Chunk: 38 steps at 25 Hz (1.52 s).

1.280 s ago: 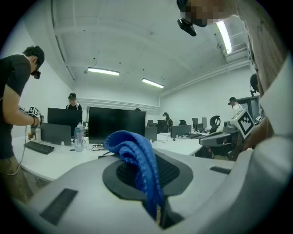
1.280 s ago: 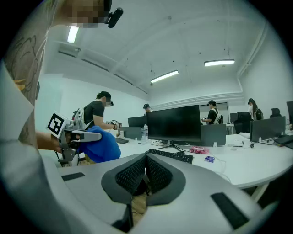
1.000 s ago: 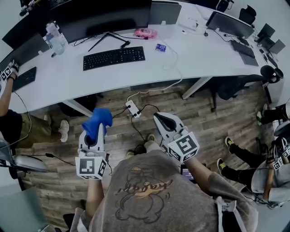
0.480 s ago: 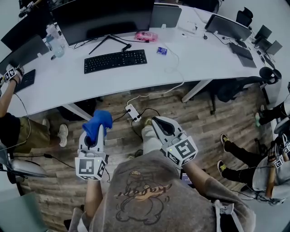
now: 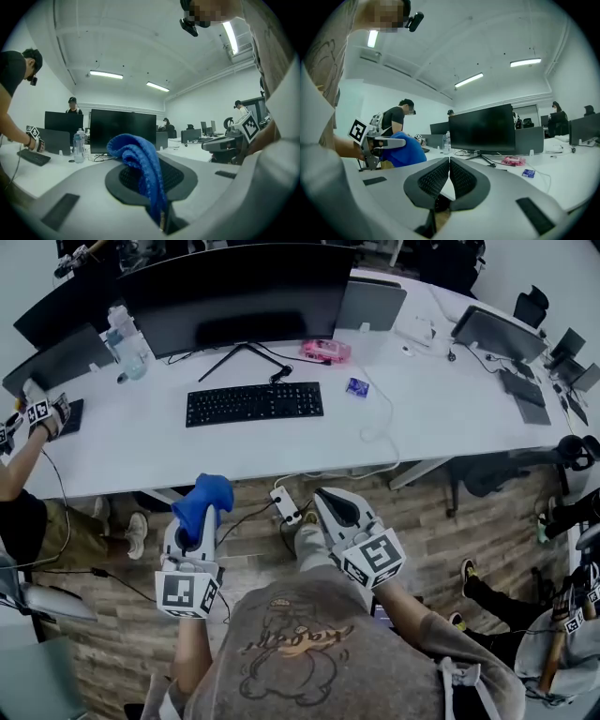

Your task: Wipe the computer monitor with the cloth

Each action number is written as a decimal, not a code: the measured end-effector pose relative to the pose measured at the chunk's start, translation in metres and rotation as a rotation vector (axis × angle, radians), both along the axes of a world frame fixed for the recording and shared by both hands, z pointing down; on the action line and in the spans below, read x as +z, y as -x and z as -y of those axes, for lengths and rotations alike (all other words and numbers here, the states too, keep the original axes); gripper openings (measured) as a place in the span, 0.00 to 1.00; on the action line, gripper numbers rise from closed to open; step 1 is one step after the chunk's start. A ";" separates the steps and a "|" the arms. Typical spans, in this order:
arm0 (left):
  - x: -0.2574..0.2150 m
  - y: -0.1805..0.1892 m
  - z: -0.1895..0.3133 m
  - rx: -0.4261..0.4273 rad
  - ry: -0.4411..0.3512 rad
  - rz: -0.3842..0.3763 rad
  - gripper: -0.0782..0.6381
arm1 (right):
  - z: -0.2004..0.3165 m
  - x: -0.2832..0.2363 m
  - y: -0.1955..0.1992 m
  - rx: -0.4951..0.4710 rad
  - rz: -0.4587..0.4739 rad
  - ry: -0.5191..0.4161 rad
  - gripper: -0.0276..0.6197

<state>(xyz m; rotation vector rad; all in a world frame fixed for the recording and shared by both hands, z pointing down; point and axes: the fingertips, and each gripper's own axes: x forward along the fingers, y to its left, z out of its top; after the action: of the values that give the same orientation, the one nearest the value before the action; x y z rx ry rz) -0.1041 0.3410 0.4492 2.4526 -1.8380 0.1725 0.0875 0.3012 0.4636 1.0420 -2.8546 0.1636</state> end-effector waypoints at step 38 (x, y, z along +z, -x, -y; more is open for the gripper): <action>-0.026 0.072 0.276 -0.140 -0.025 -0.018 0.18 | 0.282 -0.021 0.083 -0.178 -0.014 -0.018 0.08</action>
<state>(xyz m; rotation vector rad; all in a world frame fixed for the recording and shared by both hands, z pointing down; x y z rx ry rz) -0.1757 0.0653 0.4228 2.3214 -2.0075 0.1199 0.0047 0.0196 0.4427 0.7821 -2.9219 0.1159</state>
